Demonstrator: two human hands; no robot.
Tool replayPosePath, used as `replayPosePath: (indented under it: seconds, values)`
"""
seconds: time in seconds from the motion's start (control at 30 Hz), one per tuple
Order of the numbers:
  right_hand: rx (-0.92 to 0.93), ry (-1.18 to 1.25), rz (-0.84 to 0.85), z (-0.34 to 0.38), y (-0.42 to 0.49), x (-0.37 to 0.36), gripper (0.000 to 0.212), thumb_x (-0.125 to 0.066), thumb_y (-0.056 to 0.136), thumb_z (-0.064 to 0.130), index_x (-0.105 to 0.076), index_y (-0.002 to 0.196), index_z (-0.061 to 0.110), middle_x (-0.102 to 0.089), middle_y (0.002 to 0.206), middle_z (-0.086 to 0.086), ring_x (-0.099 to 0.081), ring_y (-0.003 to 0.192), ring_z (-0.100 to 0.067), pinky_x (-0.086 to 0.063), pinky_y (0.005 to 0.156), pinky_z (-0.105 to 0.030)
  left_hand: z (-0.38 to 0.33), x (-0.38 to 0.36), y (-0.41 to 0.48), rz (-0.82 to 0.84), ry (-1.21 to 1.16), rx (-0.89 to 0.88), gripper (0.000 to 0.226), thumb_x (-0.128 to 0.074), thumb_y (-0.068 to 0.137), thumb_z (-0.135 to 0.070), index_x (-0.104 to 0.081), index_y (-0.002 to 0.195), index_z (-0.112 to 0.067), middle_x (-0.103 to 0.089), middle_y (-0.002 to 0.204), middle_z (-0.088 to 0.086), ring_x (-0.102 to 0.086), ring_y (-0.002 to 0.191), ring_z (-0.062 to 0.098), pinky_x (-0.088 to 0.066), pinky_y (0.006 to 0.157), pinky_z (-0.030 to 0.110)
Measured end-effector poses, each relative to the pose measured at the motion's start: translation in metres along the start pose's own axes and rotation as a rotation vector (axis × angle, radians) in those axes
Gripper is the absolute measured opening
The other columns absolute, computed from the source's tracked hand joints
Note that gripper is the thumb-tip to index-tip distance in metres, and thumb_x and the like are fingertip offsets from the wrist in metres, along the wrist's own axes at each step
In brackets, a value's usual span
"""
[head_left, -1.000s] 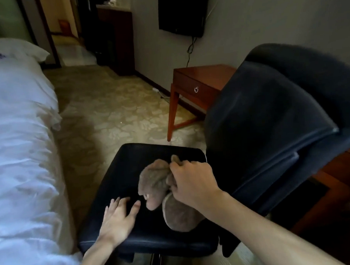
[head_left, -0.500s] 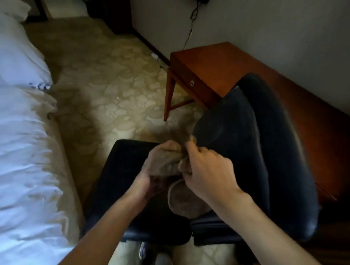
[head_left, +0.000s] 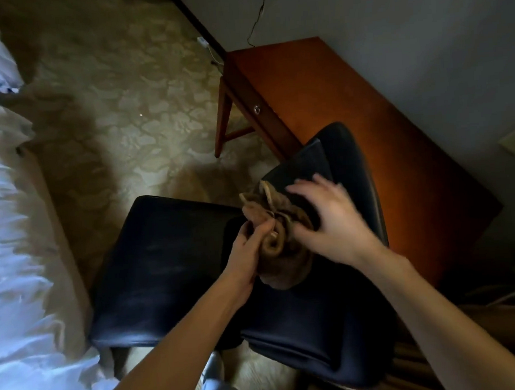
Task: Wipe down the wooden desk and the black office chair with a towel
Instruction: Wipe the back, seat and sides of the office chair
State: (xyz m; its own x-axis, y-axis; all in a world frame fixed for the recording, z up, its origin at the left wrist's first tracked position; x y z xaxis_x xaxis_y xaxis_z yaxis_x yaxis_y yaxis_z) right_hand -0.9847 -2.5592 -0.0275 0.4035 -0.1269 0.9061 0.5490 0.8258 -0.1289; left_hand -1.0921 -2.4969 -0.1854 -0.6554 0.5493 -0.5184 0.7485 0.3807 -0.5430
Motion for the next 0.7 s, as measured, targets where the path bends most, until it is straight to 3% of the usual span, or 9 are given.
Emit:
replayPosePath:
  seconds: [0.07,0.13,0.2,0.23,0.3,0.4,0.47,0.6,0.7]
  values:
    - [-0.085,-0.179,-0.216,-0.031,0.004,0.037,0.065,-0.056,0.086,0.052,-0.049,0.147,0.029,-0.04,0.161,0.0,-0.016,0.157,-0.019,-0.007,0.128,-0.056,-0.005,-0.014,0.013,0.017,0.102,-0.084,0.084,-0.082,0.062,-0.058,-0.059,0.138,-0.029,-0.074,0.125,0.0,-0.072,0.11,0.012,-0.056,0.094,0.028]
    - [-0.259,-0.311,-0.273,-0.063,0.004,0.046,0.075,-0.062,0.092,0.044,-0.033,0.157,0.019,-0.023,0.168,-0.01,-0.01,0.158,-0.028,-0.01,0.127,-0.056,-0.008,-0.031,0.019,0.022,0.305,-0.234,0.088,-0.074,0.069,-0.062,-0.049,0.147,-0.031,-0.065,0.139,-0.004,-0.064,0.122,0.005,-0.05,0.099,0.021]
    - [-0.515,-0.234,-0.23,-0.096,0.003,0.037,0.091,-0.062,0.097,0.046,-0.007,0.164,0.016,-0.016,0.169,-0.015,-0.022,0.154,-0.037,-0.027,0.123,-0.056,0.002,-0.052,0.018,0.028,0.673,-0.408,0.101,-0.067,0.074,-0.068,-0.031,0.159,-0.027,-0.044,0.157,-0.001,-0.042,0.144,0.012,-0.035,0.118,0.031]
    - [-0.607,-0.186,-0.233,-0.108,0.002,0.032,0.092,-0.059,0.099,0.049,-0.002,0.164,0.017,-0.025,0.165,-0.017,-0.038,0.146,-0.041,-0.04,0.113,-0.054,0.01,-0.061,0.014,0.019,0.834,-0.488,0.106,-0.064,0.074,-0.073,-0.024,0.162,-0.027,-0.035,0.162,0.002,-0.032,0.149,0.018,-0.028,0.123,0.038]
    - [-0.638,-0.188,-0.285,-0.115,0.001,0.031,0.082,-0.053,0.102,0.049,-0.011,0.163,0.014,-0.047,0.152,-0.017,-0.059,0.124,-0.042,-0.051,0.092,-0.048,0.02,-0.07,0.011,0.002,0.907,-0.504,0.108,-0.062,0.076,-0.077,-0.014,0.162,-0.034,-0.024,0.167,0.004,-0.024,0.153,0.027,-0.028,0.124,0.049]
    - [-0.608,-0.218,-0.346,-0.114,-0.002,0.034,0.064,-0.052,0.104,0.041,-0.027,0.156,0.013,-0.057,0.141,-0.015,-0.066,0.108,-0.042,-0.044,0.075,-0.04,0.007,-0.075,0.023,-0.054,0.914,-0.546,0.095,-0.06,0.079,-0.071,-0.03,0.159,-0.03,-0.036,0.159,0.009,-0.033,0.146,0.032,-0.039,0.116,0.051]
    - [-0.616,-0.242,-0.328,-0.115,-0.004,0.032,0.062,-0.052,0.104,0.039,-0.028,0.155,0.014,-0.057,0.14,-0.014,-0.066,0.106,-0.042,-0.043,0.073,-0.04,-0.019,-0.092,0.044,-0.103,0.977,-0.658,0.087,-0.059,0.078,-0.063,-0.047,0.152,-0.019,-0.046,0.148,0.016,-0.043,0.137,0.038,-0.04,0.112,0.054]
    - [-0.616,-0.274,-0.325,-0.112,-0.008,0.032,0.064,-0.055,0.102,0.038,-0.031,0.155,0.01,-0.058,0.139,-0.014,-0.065,0.109,-0.04,-0.051,0.08,-0.041,-0.081,-0.131,0.131,-0.136,1.047,-0.622,0.075,-0.074,0.079,-0.054,-0.053,0.144,-0.022,-0.037,0.157,0.013,-0.03,0.147,0.036,-0.021,0.122,0.054]
    - [-0.631,-0.292,-0.339,-0.113,-0.011,0.032,0.064,-0.054,0.102,0.04,-0.031,0.153,0.01,-0.06,0.133,-0.012,-0.063,0.113,-0.035,-0.052,0.086,-0.042,-0.109,-0.148,0.179,-0.03,1.16,-0.656,0.062,-0.074,0.08,-0.051,-0.053,0.129,-0.019,-0.03,0.165,0.01,-0.019,0.156,0.029,-0.01,0.126,0.052]
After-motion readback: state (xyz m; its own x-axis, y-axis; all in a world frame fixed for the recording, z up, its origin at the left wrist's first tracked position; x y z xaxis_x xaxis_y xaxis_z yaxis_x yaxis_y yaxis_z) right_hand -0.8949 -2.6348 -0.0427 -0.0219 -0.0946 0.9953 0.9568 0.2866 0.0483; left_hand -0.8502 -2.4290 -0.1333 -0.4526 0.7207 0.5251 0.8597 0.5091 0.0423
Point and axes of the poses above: each hand's wrist, its own y-axis towards the middle knuckle, its own x-axis out of the back of the hand, z = x × y, the point moved 9 cm from there along y, towards the middle knuckle
